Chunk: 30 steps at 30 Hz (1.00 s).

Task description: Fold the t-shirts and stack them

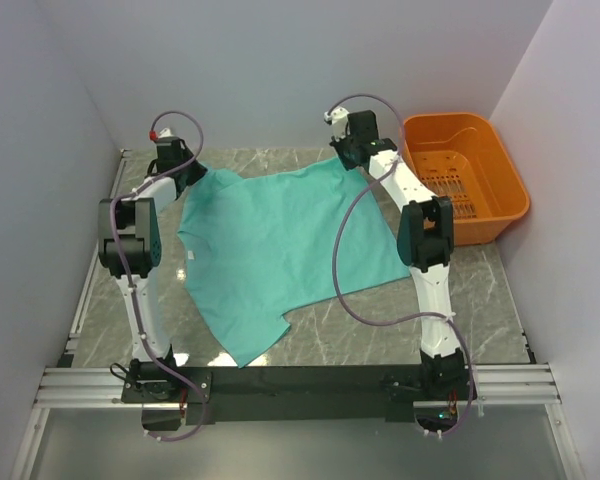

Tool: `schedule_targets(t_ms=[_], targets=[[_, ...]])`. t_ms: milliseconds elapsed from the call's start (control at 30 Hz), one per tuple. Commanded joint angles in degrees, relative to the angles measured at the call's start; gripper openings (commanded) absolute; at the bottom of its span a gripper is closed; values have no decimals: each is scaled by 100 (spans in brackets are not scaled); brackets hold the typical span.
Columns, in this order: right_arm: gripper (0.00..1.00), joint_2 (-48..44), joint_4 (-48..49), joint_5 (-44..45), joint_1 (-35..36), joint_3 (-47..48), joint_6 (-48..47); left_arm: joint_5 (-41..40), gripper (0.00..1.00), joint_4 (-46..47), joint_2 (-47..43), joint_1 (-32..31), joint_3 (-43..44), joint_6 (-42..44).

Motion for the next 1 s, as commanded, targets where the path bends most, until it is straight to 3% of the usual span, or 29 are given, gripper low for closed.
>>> schedule_targets(t_ms=[0, 200, 433, 600, 700, 967], targets=[[0, 126, 111, 664, -6, 417, -52, -149, 1, -211, 277, 17, 658, -78], [0, 310, 559, 1129, 3, 469, -18, -282, 1, -247, 585, 26, 1071, -25], [0, 416, 631, 1052, 3, 593, -35, -220, 3, -641, 770, 52, 1432, 98], [0, 381, 657, 999, -23, 444, 0, -343, 4, -748, 621, 149, 1064, 133], [0, 284, 692, 937, -23, 312, 18, -317, 12, -888, 629, 184, 1002, 229], [0, 240, 666, 797, -15, 294, 44, -273, 57, -1037, 603, 316, 1142, 265]])
